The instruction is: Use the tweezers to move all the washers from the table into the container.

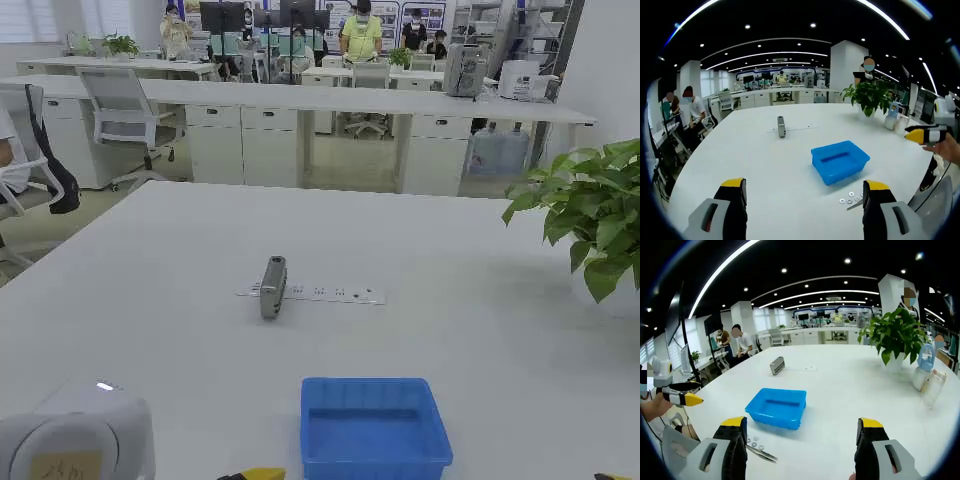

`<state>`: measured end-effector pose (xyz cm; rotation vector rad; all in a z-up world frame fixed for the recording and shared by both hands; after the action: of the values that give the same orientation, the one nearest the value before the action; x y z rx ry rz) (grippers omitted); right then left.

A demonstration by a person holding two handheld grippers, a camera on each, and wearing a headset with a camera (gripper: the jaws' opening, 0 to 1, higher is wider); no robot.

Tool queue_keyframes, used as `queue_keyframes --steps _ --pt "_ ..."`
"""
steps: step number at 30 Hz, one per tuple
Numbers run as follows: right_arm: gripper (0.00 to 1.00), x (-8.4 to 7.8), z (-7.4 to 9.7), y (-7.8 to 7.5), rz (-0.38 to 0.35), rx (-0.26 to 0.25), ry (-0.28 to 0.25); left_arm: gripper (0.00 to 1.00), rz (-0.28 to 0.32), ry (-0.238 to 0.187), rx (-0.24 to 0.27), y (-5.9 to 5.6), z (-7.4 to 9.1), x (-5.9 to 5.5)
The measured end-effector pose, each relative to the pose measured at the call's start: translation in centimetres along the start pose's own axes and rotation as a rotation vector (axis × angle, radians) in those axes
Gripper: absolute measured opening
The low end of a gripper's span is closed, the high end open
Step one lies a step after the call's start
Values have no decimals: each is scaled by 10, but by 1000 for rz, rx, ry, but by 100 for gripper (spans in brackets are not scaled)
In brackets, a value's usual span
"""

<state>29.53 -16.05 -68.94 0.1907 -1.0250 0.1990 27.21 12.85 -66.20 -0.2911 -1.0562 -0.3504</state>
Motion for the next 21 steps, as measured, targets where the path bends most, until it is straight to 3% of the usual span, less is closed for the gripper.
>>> queue_keyframes --steps 21 --pt "99 -2 -2 -1 5 8 14 99 -24 37 -22 -5 -8 -3"
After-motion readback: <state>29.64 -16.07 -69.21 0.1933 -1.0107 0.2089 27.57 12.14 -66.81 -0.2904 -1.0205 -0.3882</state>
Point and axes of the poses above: the centre of the closed fingertips' face, and the gripper's own axes: z roughly backward along the fingers, y roughly to its left, x roughly out of its top, the point moved 4 cm from there along z, roughly backward along the fingers, and after that the axes turned 11 degrees about -x, right-handed, at the moved point
